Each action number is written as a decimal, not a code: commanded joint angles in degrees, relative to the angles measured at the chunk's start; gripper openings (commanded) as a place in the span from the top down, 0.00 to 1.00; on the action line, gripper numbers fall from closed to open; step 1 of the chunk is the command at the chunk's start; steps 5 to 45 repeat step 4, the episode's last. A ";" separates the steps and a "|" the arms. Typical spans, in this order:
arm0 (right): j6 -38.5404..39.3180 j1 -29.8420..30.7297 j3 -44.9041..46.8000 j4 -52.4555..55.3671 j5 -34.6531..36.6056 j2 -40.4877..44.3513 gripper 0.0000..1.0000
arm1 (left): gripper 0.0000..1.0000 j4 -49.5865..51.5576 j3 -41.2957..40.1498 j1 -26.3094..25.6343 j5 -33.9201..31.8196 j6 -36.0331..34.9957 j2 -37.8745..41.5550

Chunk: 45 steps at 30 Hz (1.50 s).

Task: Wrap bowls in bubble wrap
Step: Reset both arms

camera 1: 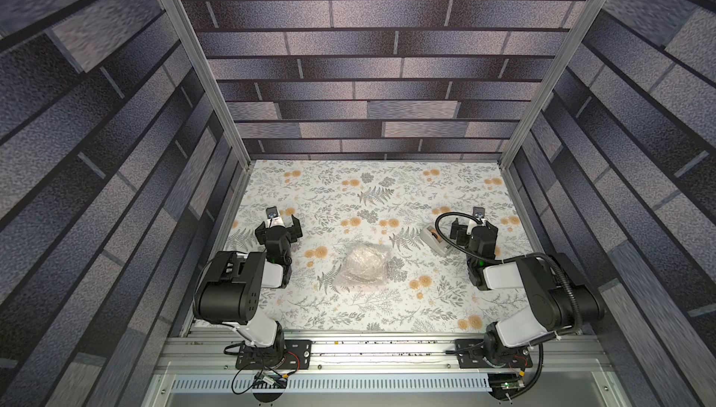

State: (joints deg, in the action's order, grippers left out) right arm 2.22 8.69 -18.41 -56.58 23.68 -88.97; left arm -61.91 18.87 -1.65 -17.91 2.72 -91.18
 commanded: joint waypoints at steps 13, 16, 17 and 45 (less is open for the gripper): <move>-1.51 -1.56 -0.65 1.00 -1.70 1.03 0.00 | 0.00 0.54 0.64 -0.35 -1.65 -2.26 -0.02; -1.51 -1.56 -0.65 1.00 -1.70 1.03 0.00 | 0.00 0.54 0.64 -0.35 -1.65 -2.26 -0.02; -1.51 -1.56 -0.65 1.00 -1.70 1.03 0.00 | 0.00 0.54 0.64 -0.35 -1.65 -2.26 -0.02; -1.51 -1.56 -0.65 1.00 -1.70 1.03 0.00 | 0.00 0.54 0.64 -0.35 -1.65 -2.26 -0.02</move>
